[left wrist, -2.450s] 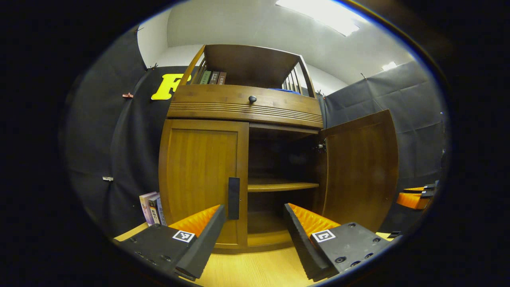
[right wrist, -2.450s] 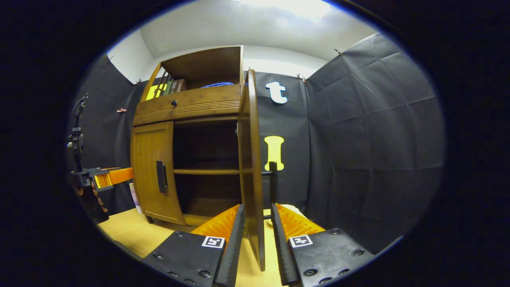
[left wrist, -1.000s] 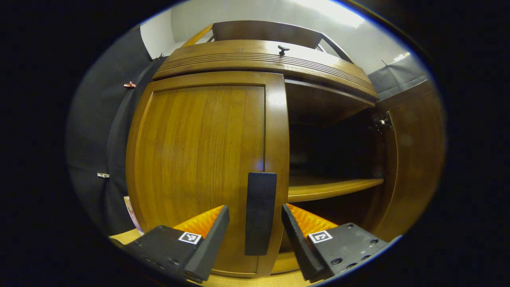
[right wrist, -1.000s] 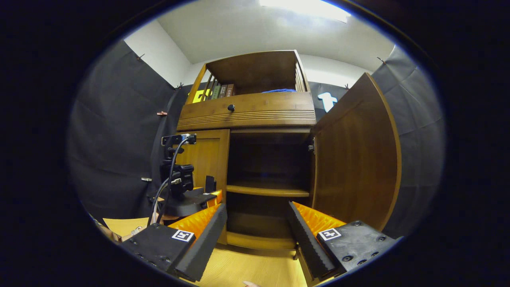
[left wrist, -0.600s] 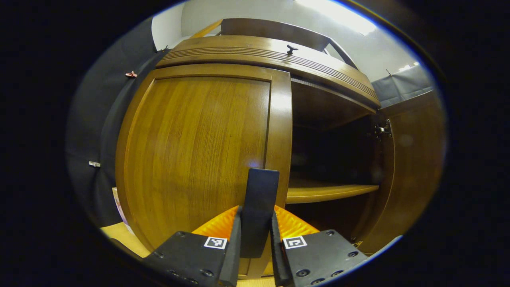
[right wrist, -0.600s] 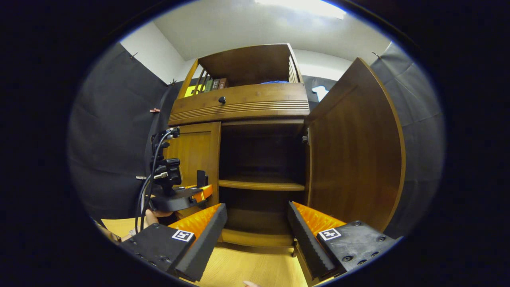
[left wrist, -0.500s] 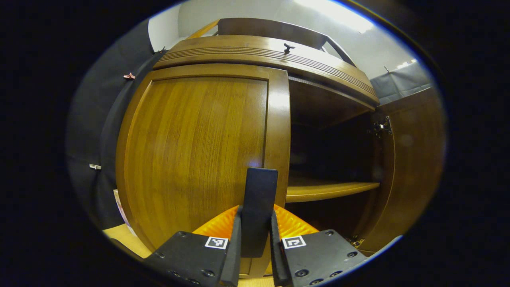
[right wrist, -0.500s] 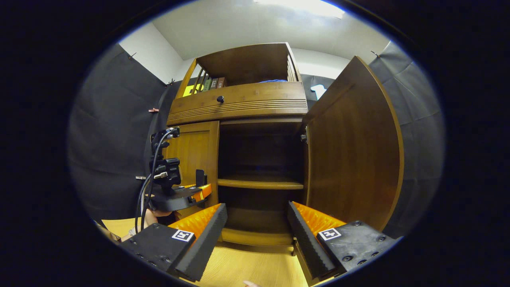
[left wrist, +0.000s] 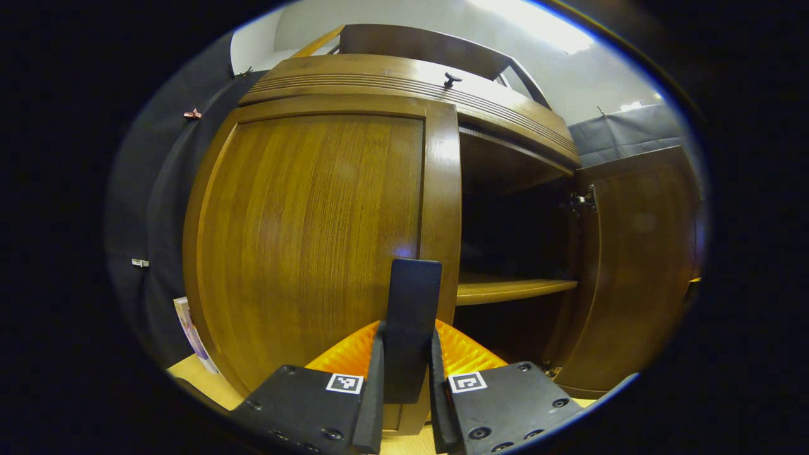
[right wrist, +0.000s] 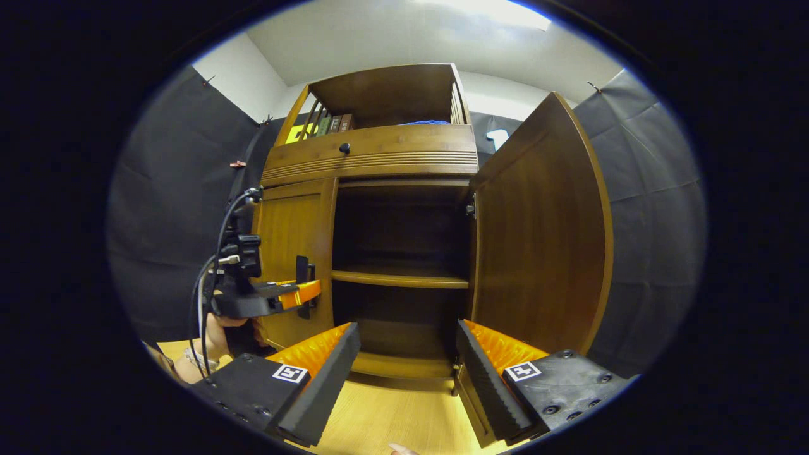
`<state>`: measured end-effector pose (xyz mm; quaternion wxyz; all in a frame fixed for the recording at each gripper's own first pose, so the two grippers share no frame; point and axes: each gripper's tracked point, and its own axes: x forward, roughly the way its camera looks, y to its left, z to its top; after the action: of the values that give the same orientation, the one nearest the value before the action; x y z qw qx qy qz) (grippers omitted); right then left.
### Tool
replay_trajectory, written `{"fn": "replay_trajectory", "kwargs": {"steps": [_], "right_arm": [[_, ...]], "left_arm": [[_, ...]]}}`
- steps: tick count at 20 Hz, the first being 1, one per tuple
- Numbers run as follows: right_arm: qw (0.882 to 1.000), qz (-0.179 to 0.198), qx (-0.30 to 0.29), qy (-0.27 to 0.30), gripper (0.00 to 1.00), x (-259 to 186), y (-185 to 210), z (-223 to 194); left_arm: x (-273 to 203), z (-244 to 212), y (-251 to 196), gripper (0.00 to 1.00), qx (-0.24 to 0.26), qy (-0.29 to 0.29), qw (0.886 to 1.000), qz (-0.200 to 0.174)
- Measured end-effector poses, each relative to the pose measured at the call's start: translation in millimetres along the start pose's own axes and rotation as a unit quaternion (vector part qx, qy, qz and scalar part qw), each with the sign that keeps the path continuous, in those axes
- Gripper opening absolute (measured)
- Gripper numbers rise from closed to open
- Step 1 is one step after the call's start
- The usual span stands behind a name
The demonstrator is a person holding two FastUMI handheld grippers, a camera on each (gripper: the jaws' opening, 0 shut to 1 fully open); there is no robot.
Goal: Open the right door of the double-door shoe cabinet with the right hand, and open the left door with the left hand.
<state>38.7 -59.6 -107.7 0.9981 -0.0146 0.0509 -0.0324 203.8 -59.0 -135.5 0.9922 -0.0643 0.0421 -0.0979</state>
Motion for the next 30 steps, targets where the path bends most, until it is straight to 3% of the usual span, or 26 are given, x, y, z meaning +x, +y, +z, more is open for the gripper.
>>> {"fn": "replay_trajectory", "kwargs": {"steps": [7,17,19,21,30], "right_arm": [[1.0,0.005,0.007,0.027,0.95,-16.0,2.9,-10.7],[0.999,0.01,0.017,0.027,0.99,-38.4,11.9,-8.4],[0.999,0.015,0.02,0.027,0.95,-40.9,14.1,-7.6],[0.999,0.02,0.025,0.023,0.99,-42.6,17.6,-4.2],[0.999,0.038,0.018,0.016,0.98,-52.0,34.0,-3.2]], "left_arm": [[-55.1,2.6,6.3,0.35,0.019,0.004,1.0,-0.016],[-112.8,5.9,25.7,0.34,0.0,0.034,0.999,-0.019],[-126.6,7.5,32.1,0.36,-0.002,0.039,0.999,-0.013],[-139.5,8.7,40.7,0.36,0.001,0.041,0.999,-0.004],[-188.0,15.4,82.4,0.3,0.046,0.041,0.996,0.068]]}}
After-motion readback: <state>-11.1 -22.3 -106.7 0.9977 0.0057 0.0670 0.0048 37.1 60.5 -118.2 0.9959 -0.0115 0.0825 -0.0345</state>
